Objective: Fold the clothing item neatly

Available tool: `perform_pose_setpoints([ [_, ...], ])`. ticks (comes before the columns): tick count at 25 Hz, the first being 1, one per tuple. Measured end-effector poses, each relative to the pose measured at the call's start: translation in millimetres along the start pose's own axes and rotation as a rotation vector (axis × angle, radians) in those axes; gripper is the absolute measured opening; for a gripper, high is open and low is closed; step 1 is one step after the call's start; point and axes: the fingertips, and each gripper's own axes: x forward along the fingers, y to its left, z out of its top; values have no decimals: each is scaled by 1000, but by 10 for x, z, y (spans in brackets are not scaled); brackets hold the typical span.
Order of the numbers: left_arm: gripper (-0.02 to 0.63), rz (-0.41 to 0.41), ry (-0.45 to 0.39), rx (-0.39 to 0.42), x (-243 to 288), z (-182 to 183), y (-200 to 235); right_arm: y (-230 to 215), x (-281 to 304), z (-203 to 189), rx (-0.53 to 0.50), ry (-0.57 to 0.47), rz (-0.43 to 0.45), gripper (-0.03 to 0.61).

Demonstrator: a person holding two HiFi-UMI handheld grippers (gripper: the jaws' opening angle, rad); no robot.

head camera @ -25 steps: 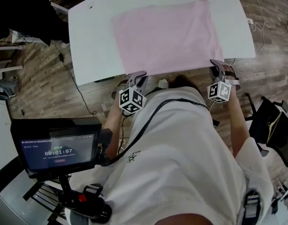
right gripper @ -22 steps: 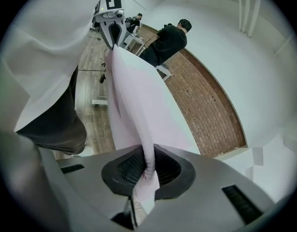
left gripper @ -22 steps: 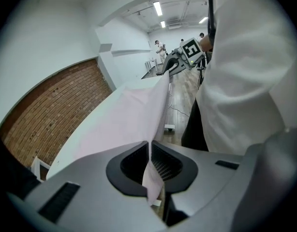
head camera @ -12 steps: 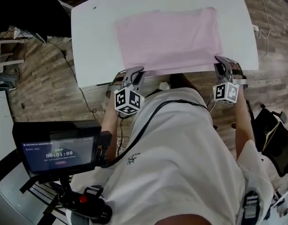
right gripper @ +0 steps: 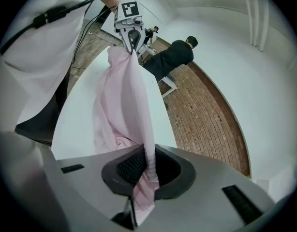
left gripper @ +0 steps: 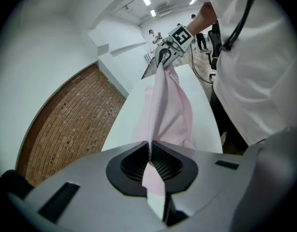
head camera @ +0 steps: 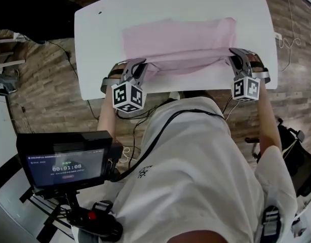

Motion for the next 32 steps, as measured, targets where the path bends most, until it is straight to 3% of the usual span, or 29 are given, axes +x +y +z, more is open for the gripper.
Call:
perform_pose_setpoints([
  [3, 23, -8, 27, 63, 113, -75, 209, -100, 181, 23, -14, -16, 28, 40],
  [6, 23, -25, 52, 124, 532, -4, 445, -210, 503, -246, -17, -17, 74, 40],
  [9, 23, -42, 69, 156, 984, 75, 632, -300, 821, -552, -13, -17, 116, 40],
  [14, 23, -96, 106, 206, 1451, -107, 892, -416, 1305, -649, -23, -17, 205, 40],
  [22, 25, -165, 170, 184, 2018, -501, 991, -291, 1958, -703, -14, 12, 329, 41],
  [24, 25, -176, 174, 85, 2180, -590, 1002, -239, 2097, -749, 9, 22, 353, 41],
  [26, 51, -193, 155, -111, 2276, -704, 1048, -204, 2198, -779, 63, 29, 379, 46],
  [28, 136, -208, 124, -325, 2290, -820, 1157, -255, 2254, -786, 156, 21, 389, 112],
  [30, 188, -223, 90, -471, 2248, -858, 1292, -378, 2269, -819, 307, 5, 403, 178],
  [32, 205, -245, 43, -603, 2202, -833, 1384, -522, 2265, -905, 532, -25, 435, 219],
])
